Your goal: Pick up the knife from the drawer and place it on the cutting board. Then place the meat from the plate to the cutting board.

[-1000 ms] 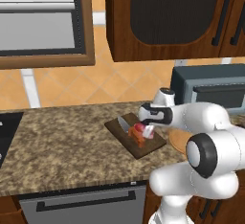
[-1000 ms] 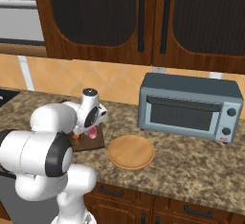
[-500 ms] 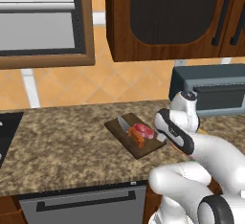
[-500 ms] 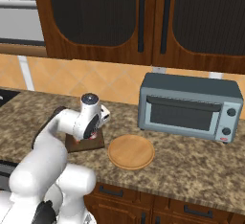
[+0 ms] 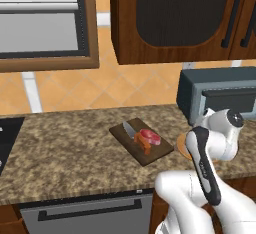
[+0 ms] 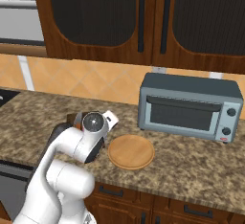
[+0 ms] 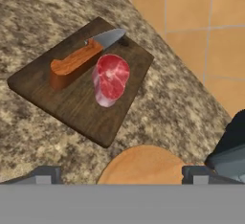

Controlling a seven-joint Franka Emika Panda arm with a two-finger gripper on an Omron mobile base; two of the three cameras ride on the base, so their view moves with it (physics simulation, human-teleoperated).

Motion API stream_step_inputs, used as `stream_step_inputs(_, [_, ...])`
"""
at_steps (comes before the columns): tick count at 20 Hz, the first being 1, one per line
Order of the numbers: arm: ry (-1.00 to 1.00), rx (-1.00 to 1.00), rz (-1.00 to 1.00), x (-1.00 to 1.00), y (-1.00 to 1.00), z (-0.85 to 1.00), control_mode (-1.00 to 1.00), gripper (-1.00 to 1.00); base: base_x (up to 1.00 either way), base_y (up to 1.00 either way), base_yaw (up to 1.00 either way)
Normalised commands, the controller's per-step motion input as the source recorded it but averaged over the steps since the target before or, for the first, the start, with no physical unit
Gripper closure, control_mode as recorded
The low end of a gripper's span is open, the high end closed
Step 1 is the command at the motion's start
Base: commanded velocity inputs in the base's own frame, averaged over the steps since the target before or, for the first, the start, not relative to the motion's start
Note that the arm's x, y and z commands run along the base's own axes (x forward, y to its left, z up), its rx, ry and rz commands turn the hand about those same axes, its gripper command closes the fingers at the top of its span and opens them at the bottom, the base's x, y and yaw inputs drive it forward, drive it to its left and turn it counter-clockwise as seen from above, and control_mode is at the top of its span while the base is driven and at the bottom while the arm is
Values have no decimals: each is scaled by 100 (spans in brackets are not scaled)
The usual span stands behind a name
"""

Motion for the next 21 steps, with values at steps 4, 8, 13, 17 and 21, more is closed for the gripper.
stream_step_inputs(4, [-4, 1, 0, -5, -23, 65, -100, -100, 0, 0, 0])
stream_step_inputs(8, [0, 0, 1, 0, -14, 34, -100, -100, 0, 0, 0])
stream_step_inputs(13, [0, 0, 0, 0, -6, 0, -100, -100, 0, 0, 0])
stream_step_inputs(17, [0, 0, 0, -3, -43, 0, -100, -100, 0, 0, 0])
stream_step_inputs(21, [0, 1, 0, -22, -79, 0, -100, -100, 0, 0, 0])
